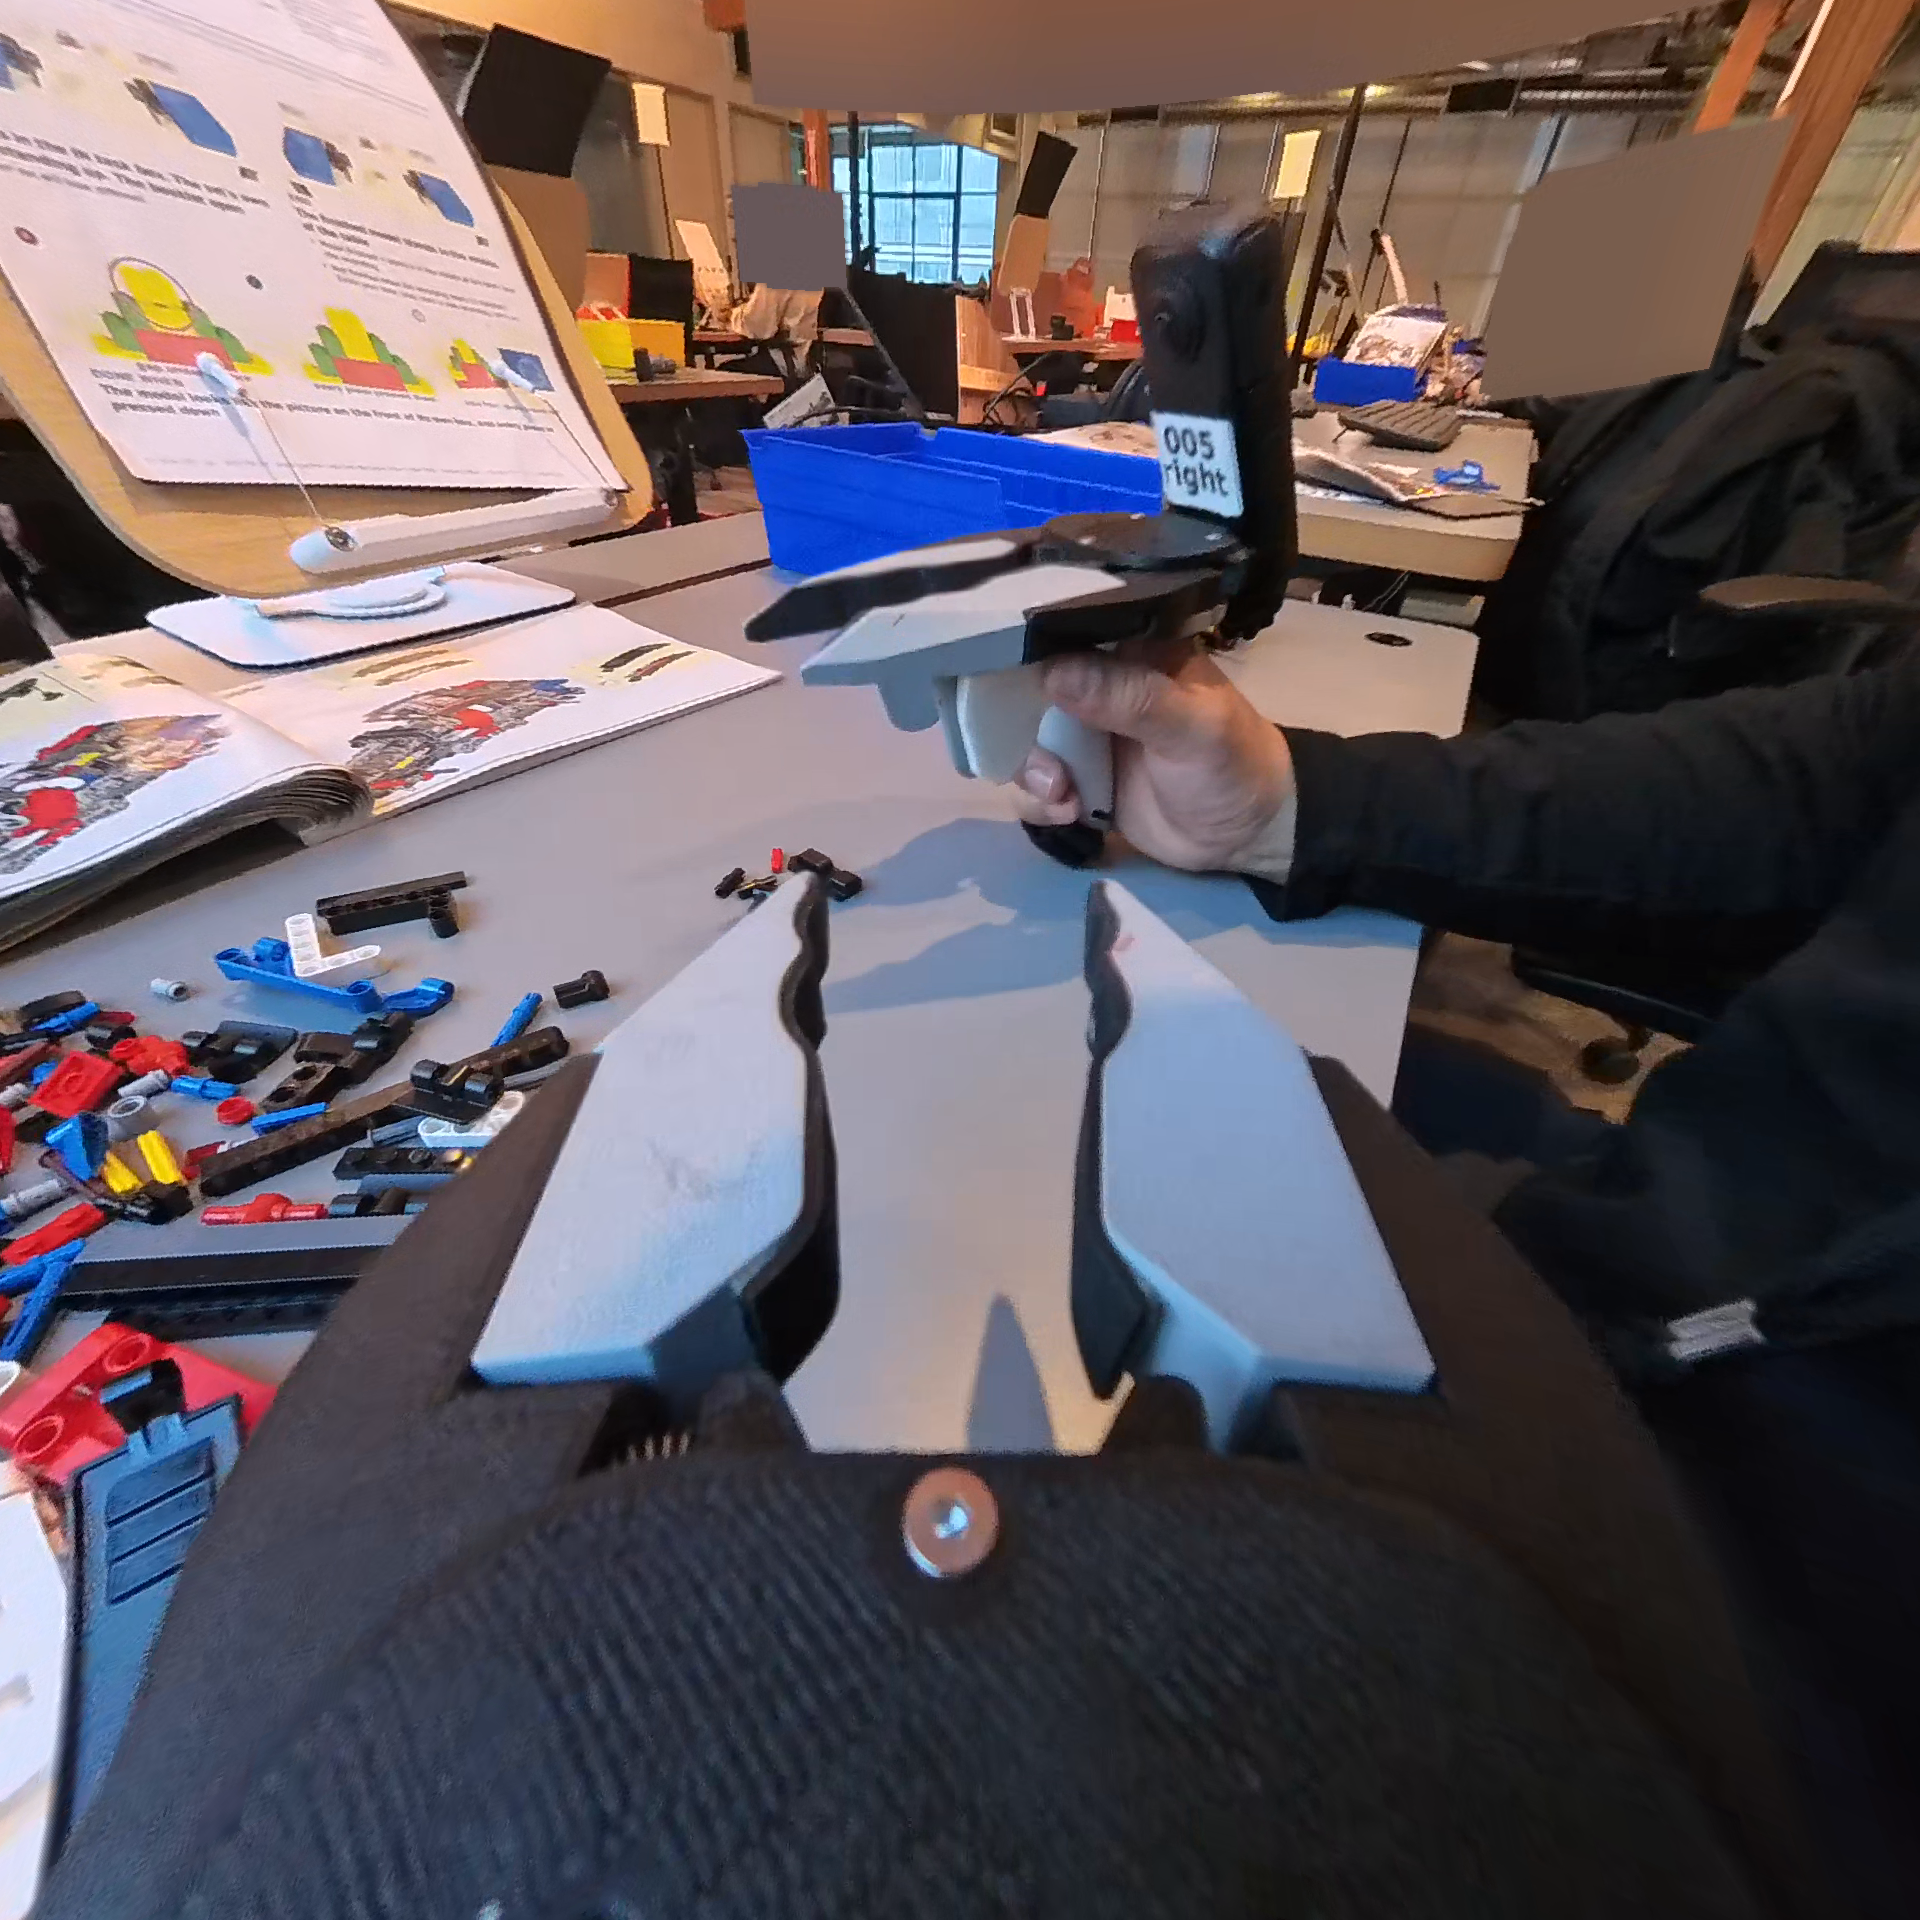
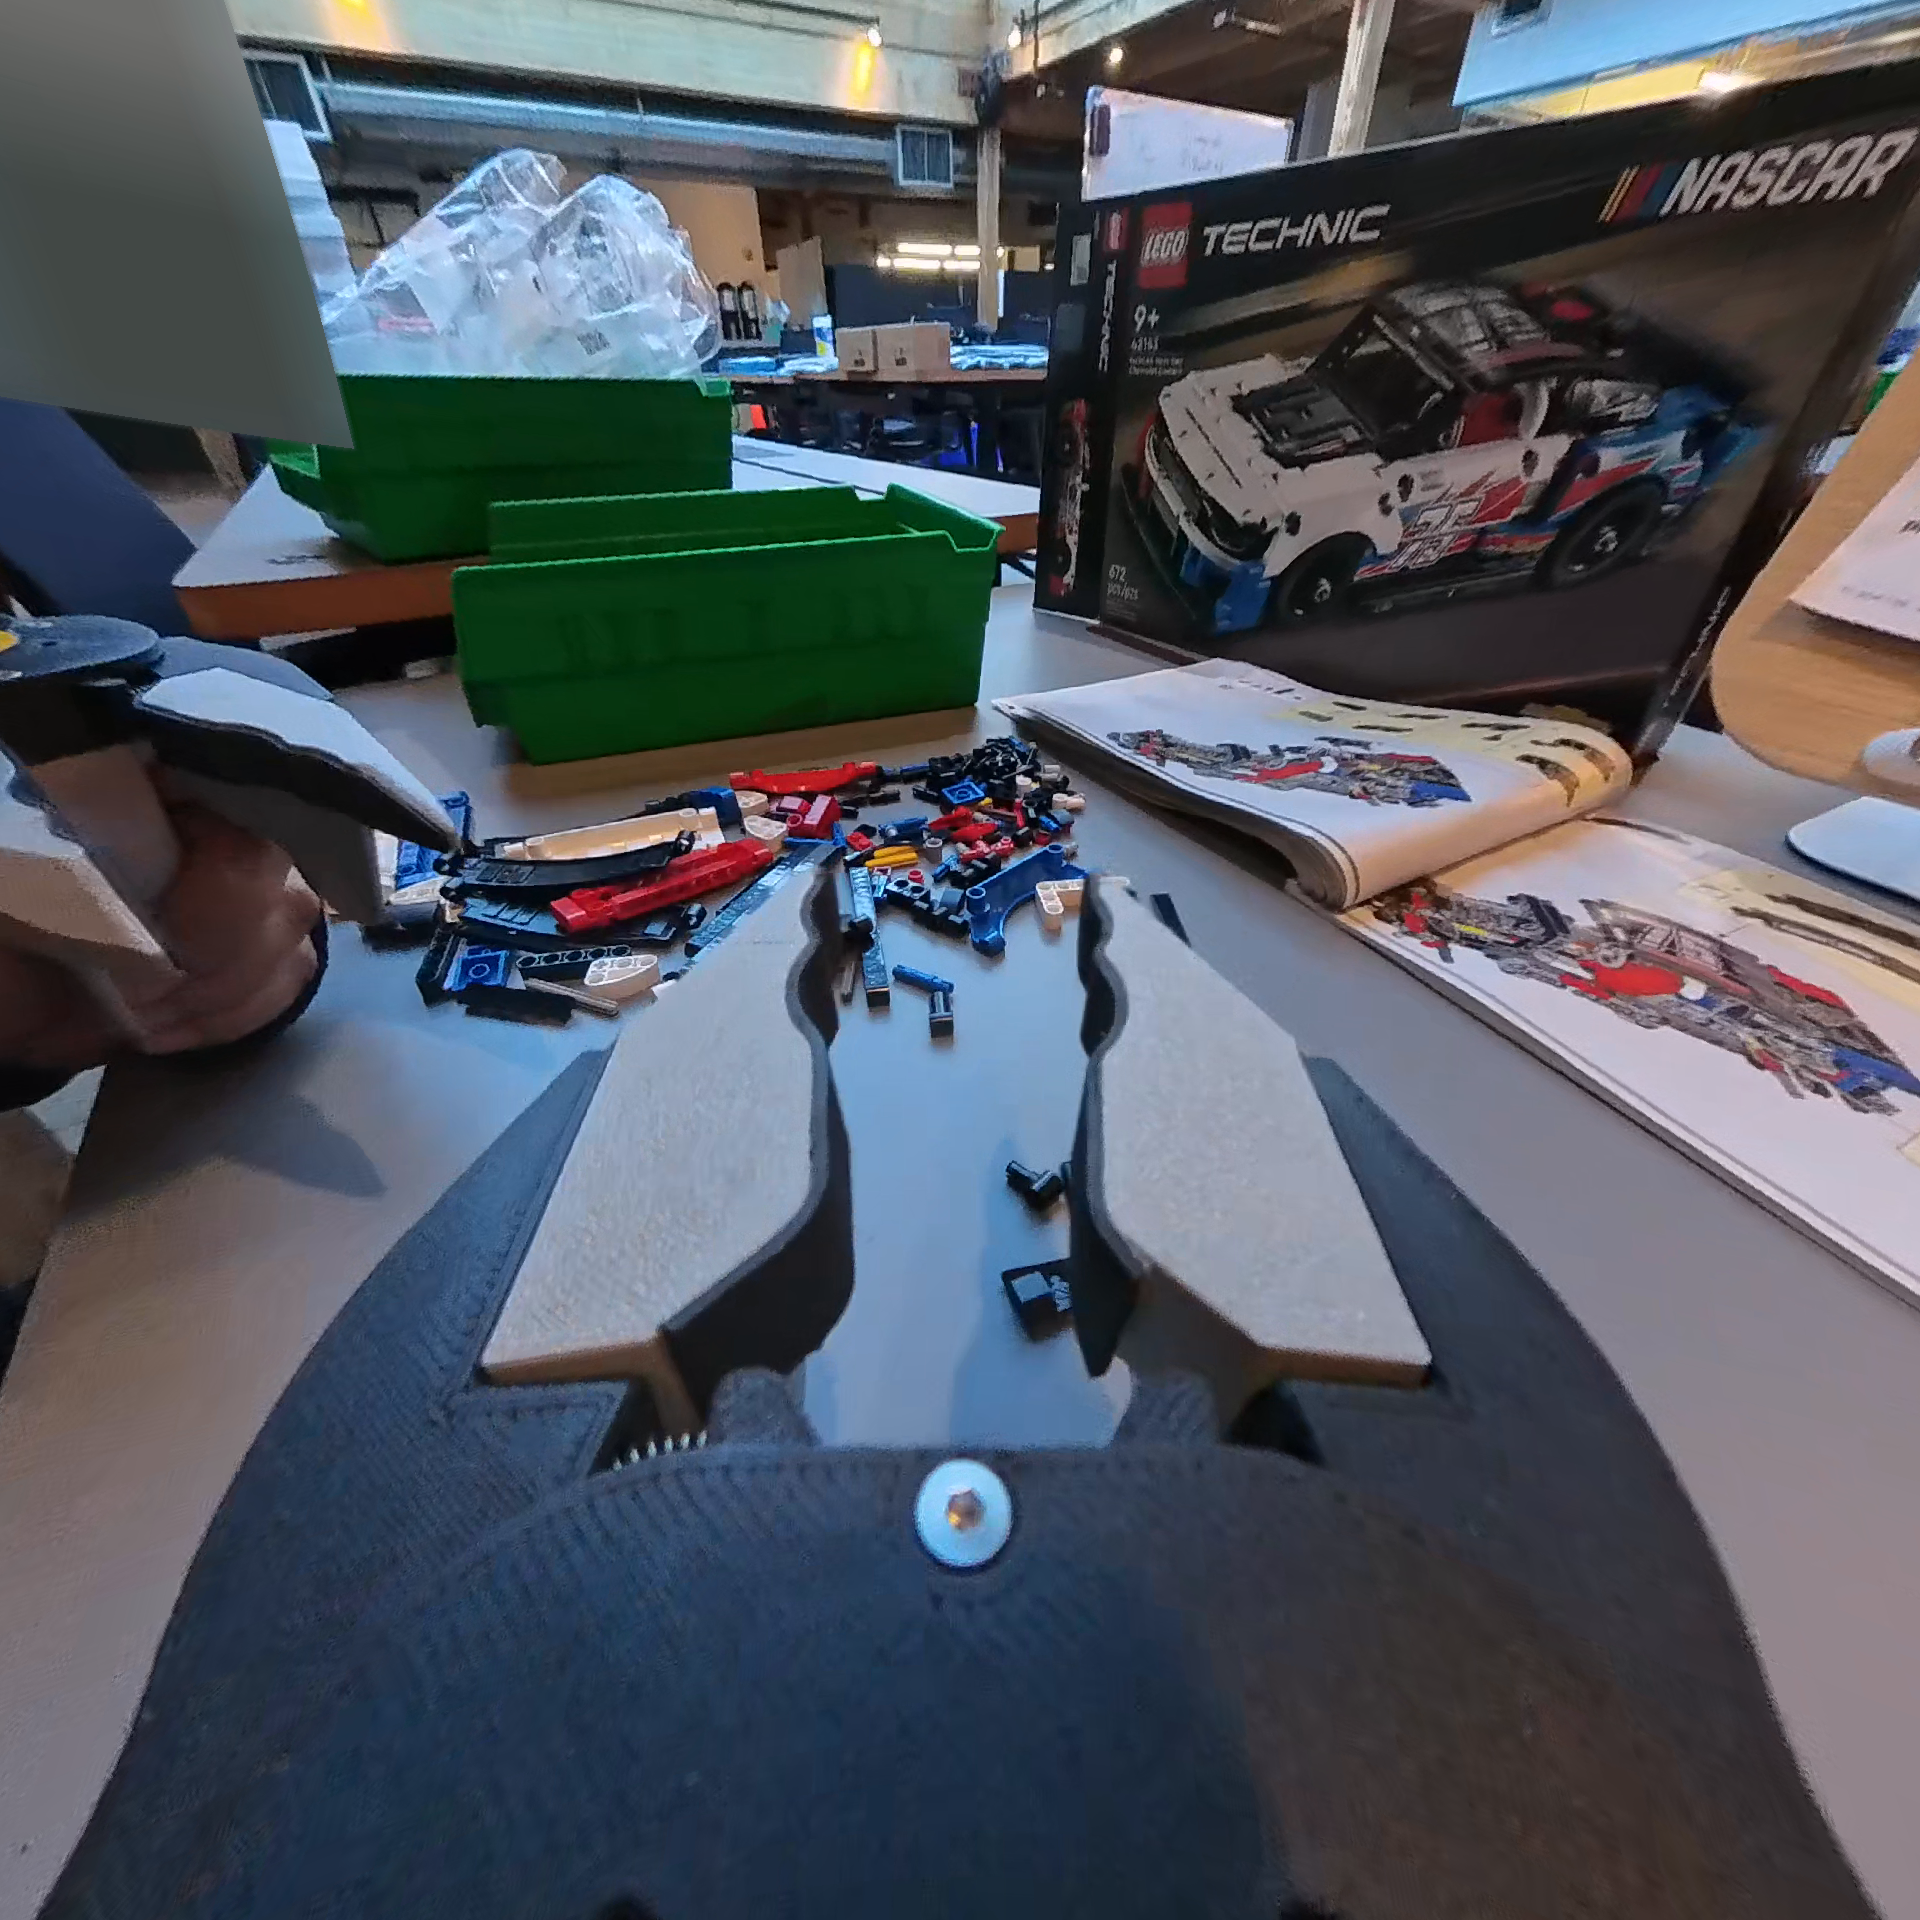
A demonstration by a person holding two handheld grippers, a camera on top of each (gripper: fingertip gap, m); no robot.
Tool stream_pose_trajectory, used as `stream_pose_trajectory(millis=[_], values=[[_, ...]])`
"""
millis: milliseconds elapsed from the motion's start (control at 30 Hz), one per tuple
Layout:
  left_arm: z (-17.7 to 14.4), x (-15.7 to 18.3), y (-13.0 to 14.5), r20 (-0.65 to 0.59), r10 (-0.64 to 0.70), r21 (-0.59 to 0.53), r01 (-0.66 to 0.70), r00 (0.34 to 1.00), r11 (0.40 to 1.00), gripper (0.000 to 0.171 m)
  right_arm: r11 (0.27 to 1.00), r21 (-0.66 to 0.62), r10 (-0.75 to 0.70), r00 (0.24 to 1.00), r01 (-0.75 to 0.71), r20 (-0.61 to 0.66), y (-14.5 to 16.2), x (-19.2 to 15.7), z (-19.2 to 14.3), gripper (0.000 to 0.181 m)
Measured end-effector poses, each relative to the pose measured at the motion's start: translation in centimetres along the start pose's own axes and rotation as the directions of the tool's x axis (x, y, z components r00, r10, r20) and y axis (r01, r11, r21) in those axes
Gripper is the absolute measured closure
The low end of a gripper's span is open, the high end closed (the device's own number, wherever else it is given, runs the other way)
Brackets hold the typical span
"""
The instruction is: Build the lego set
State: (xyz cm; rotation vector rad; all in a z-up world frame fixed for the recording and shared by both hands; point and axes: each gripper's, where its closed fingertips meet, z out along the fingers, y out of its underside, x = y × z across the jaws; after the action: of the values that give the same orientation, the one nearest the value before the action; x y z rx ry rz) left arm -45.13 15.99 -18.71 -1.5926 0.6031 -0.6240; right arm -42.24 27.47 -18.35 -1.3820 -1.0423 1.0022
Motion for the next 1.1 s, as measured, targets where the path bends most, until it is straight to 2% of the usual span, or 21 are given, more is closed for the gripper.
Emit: stream_pose_trajectory(millis=[500, 633, 800, 933, 1033, 1100], values=[[0.4, -1.6, 0.6, 0.023, -0.129, -0.038, 0.13, 0.991, 0.991, 0.124, 1.0, -0.01, 0.024, 0.992, -0.023, 0.123, 0.3, -2.5, 0.4, 0.141], [-0.2, -1.9, -0.1, 0.053, -0.112, 0.021, 0.111, 0.992, 0.994, 0.123, 0.999, 0.011, 0.043, 0.99, -0.045, 0.135, -0.1, -2.4, 0.3, 0.14], [-0.6, -2.0, -0.3, 0.073, -0.089, 0.04, 0.086, 0.993, 0.995, 0.123, 1.0, 0.013, -0.007, 0.993, 0.005, 0.114, -0.8, -2.9, 0.3, 0.14], [-0.7, -1.9, -0.5, 0.06, -0.092, 0.055, 0.088, 0.994, 0.995, 0.124, 0.992, 0.103, -0.065, 0.998, 0.066, -0.007, -5.4, -1.5, -1.9, 0.141], [-0.7, -2.0, -0.5, 0.062, -0.1, 0.053, 0.096, 0.993, 0.994, 0.124, 0.99, 0.094, -0.092, 0.982, 0.108, -0.165, -8.8, 2.2, -5.6, 0.144], [-0.7, -1.9, -0.4, 0.054, -0.102, 0.048, 0.1, 0.993, 0.994, 0.124, 0.991, 0.057, -0.101, 0.96, 0.119, -0.261, -9.9, 5.0, -8.3, 0.145]])
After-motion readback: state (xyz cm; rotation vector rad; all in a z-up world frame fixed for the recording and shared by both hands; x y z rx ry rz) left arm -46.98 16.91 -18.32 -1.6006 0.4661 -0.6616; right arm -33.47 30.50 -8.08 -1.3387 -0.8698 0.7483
